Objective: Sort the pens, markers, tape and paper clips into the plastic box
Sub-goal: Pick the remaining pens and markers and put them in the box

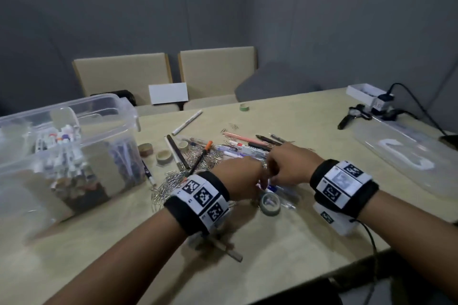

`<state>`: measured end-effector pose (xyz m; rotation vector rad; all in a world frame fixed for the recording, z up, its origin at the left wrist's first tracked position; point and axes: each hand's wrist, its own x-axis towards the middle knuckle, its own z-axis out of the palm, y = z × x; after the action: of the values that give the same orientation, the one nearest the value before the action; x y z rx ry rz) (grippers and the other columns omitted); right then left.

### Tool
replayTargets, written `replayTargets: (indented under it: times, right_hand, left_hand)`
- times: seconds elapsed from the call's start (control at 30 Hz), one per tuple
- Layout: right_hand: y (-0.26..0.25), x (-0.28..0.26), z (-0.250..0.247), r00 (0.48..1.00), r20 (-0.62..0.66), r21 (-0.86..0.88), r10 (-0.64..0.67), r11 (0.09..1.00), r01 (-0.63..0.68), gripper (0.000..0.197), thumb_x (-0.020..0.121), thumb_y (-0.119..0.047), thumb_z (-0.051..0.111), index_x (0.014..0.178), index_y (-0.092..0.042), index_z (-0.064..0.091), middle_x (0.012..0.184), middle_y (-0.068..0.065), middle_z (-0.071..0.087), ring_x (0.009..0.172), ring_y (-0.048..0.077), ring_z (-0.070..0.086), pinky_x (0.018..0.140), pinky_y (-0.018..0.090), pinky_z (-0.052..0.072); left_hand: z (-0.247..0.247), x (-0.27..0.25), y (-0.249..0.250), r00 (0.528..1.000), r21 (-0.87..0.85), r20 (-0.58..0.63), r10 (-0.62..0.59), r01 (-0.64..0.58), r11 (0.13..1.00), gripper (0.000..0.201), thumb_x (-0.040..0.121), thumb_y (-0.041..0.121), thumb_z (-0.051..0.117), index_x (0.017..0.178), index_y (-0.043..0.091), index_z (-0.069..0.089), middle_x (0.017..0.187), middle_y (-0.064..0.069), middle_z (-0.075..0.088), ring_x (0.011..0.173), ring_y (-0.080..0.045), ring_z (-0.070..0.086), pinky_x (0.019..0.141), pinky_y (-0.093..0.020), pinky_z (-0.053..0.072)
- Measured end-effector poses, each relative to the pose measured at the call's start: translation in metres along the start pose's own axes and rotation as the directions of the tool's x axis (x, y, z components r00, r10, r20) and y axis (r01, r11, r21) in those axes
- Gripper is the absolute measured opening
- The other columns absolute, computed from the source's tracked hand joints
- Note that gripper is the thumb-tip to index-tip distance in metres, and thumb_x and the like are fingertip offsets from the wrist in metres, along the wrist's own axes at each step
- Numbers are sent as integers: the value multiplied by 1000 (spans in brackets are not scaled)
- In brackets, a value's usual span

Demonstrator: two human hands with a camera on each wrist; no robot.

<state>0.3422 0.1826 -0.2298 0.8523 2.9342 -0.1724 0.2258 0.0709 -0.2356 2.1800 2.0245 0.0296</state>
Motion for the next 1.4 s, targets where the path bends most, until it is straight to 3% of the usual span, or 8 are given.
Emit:
replayTargets:
  times: [0.17,0.4,0.5,0.63,0.8,1.07,1.3,1.4]
  right_hand:
    - [1,3,14,1000,-16,37,7,999,-6,7,71,-23,64,77,-24,62,89,-1,61,82,21,62,70,36,56]
    - [15,8,18,1000,-4,166,14,986,-13,14,70,-21,58,76,-12,68,70,2,66,66,20,65,60,40,58]
    - [21,8,8,999,-16,213,46,976,-42,19,76,-10,50,86,-9,66,78,10,65,71,27,62,59,40,52]
    - [31,7,3,990,-82,319,111,944,-79,16,85,-13,47,101,-15,48,96,3,48,82,24,50,64,36,39]
    - [39,12,7,971,-185,219,153,969,-111,8,79,-15,54,83,-20,49,83,3,51,67,21,50,52,30,36]
    - [24,20,6,989,-145,-65,42,997,-51,10,78,-17,57,85,-18,64,80,5,58,67,26,59,48,26,37]
    - [20,22,11,993,-96,96,74,993,-65,12,72,-12,55,64,-21,52,66,1,52,62,24,53,45,24,31]
    - [16,20,7,976,-215,46,28,999,-18,3,69,-17,56,69,-20,58,68,-1,56,60,24,55,46,25,35]
  left_hand:
    - [8,8,-4,997,99,25,72,-74,992,23,83,16,67,105,15,69,101,-6,64,88,-27,62,64,-30,39]
    - [8,7,-9,985,126,-24,173,-169,978,26,85,7,62,110,16,65,105,-8,66,97,-28,60,75,-41,52]
    - [11,9,-14,979,183,-17,205,-199,963,23,86,15,66,108,21,67,102,-2,65,98,-22,57,75,-35,50]
    - [10,12,-21,976,199,-124,180,-154,968,15,89,20,60,103,20,65,101,2,61,95,-19,49,74,-29,38]
    - [4,11,-18,967,78,-237,98,-82,994,12,90,8,48,99,14,50,88,1,54,82,-19,47,68,-31,38]
    - [7,17,-16,993,92,-83,82,-74,993,29,88,3,48,115,13,49,112,-6,58,81,-21,50,65,-31,39]
    - [13,21,-19,1000,147,-17,23,-21,989,24,92,19,52,114,11,52,107,-6,47,81,-23,53,63,-32,38]
    - [17,23,-22,1000,194,-12,-1,3,981,27,93,23,54,118,12,52,107,-7,48,81,-24,54,63,-35,41]
